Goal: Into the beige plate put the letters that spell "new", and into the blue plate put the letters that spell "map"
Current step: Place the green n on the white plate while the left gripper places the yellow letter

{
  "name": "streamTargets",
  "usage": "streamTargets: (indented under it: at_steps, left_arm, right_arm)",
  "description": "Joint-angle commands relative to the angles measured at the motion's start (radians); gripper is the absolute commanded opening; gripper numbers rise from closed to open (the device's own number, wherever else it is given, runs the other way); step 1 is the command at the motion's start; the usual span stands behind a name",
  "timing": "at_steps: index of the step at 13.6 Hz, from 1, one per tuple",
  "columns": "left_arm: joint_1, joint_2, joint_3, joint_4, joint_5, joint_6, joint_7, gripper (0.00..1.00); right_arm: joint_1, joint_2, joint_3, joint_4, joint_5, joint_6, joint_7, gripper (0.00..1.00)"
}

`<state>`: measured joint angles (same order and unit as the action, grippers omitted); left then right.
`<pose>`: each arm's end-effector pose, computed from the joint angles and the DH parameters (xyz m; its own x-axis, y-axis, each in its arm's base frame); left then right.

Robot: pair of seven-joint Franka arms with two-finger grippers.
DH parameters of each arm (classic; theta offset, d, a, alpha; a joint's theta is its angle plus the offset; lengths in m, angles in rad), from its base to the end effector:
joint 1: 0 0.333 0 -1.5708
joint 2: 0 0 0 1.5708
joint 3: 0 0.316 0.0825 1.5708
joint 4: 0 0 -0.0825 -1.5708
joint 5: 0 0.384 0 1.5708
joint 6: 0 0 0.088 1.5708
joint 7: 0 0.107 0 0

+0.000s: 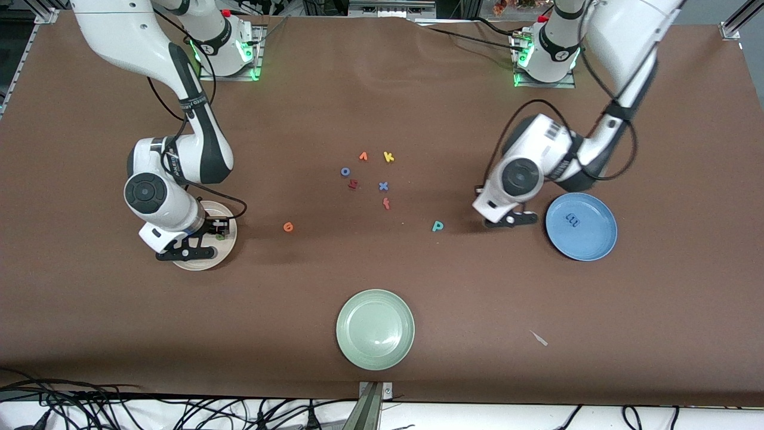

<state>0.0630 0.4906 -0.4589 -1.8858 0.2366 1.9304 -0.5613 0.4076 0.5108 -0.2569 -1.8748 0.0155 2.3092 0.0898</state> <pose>0.5502 -0.2021 0.2441 0.9396 0.0700 -0.3349 0.0140 -0.9859 -0.1669 0.6224 0.1034 0.2417 0.9959 0.0747 -0.0501 0.0802 -0.9897 0.1185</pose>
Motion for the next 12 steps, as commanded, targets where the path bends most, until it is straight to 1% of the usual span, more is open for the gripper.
streamTargets:
  at_steps: [1,2,3,4,5,6,7,8,10,11,12]
  left_arm:
    - [0.124,0.008,-0.012,0.045,0.036,-0.08,0.264,0.17]
    - [0.167,0.01,-0.007,0.045,0.041,-0.079,0.356,0.17]
    - [0.198,0.019,-0.006,0.045,0.074,-0.077,0.436,0.17]
    - [0.224,0.035,-0.006,0.045,0.133,-0.071,0.493,0.18]
    - [0.247,0.066,-0.006,0.047,0.171,-0.061,0.526,0.25]
    - [0.258,0.089,-0.006,0.047,0.211,-0.035,0.556,0.36]
    - [0.261,0.1,-0.006,0.045,0.236,-0.01,0.587,0.65]
    - [0.259,0.1,-0.007,0.047,0.237,-0.007,0.601,1.0]
    - [0.249,0.089,-0.018,0.08,0.211,-0.008,0.587,1.0]
    - [0.244,0.089,-0.036,0.106,0.182,-0.013,0.584,1.0]
    - [0.242,0.091,-0.068,0.129,0.126,-0.013,0.565,1.0]
  right_arm:
    - [0.016,-0.018,0.042,0.003,0.041,0.002,0.097,0.63]
    - [0.016,-0.015,0.059,0.012,0.041,0.004,0.147,0.63]
    - [0.017,-0.011,0.08,0.014,0.041,0.007,0.193,0.64]
    - [0.017,-0.006,0.105,0.014,0.041,0.013,0.236,0.64]
    - [0.017,0.001,0.123,0.014,0.043,0.024,0.278,0.67]
    - [0.025,0.011,0.137,0.013,0.043,0.051,0.309,0.67]
    - [0.039,0.017,0.14,0.008,0.043,0.074,0.332,0.67]
    - [0.057,0.025,0.14,0.008,0.043,0.087,0.37,0.67]
    - [0.088,0.04,0.14,0.011,0.043,0.116,0.427,0.67]
    - [0.094,0.048,0.14,0.006,0.043,0.133,0.442,0.67]
    - [0.105,0.052,0.14,0.002,0.043,0.153,0.461,0.67]
